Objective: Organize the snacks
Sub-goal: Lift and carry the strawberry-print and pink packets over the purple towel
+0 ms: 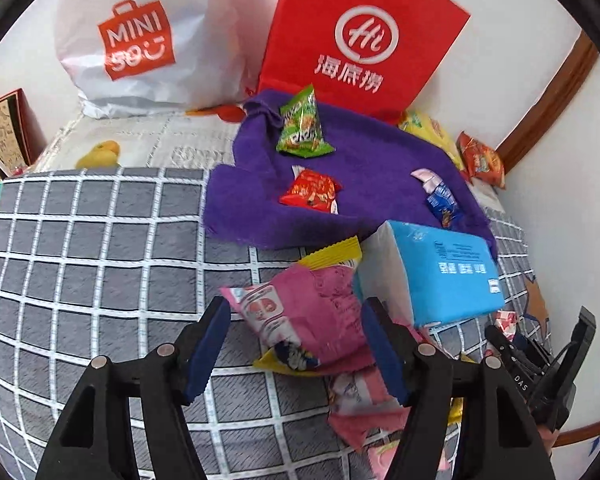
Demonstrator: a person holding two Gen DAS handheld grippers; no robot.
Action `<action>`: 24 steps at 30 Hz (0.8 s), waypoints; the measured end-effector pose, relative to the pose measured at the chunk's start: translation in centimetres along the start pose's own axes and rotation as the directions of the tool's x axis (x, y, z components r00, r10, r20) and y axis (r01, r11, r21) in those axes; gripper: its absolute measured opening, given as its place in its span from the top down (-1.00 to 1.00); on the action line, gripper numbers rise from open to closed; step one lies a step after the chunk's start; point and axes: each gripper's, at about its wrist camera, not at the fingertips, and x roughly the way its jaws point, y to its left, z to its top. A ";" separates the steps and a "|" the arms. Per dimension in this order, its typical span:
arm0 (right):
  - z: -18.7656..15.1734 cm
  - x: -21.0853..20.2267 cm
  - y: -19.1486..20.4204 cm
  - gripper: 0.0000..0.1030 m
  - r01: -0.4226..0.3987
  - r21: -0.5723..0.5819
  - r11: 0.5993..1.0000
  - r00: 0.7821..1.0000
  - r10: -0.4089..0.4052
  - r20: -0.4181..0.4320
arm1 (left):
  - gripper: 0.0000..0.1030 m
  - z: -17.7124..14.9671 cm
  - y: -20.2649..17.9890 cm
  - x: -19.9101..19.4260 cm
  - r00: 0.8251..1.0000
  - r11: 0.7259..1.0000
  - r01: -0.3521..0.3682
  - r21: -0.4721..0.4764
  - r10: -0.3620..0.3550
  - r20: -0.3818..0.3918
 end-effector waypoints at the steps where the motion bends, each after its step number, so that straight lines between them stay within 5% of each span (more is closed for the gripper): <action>1: 0.1 0.2 0.0 0.06 0.005 -0.004 1.000 1.000 -0.005 0.001 | -0.28 0.0 -0.1 0.5 1.000 1.000 -0.003 -0.001 0.003 -0.014; 12: 1.2 1.2 -0.5 0.02 0.008 -0.002 1.000 1.000 -0.008 0.000 | -0.33 -0.3 -1.5 3.3 0.999 0.999 -0.025 0.030 0.026 -0.032; 24: 1.0 1.1 -0.4 -0.01 0.018 -0.010 1.000 1.000 -0.018 -0.003 | -0.04 -1.2 -1.1 1.7 1.000 0.998 -0.001 0.058 0.002 -0.013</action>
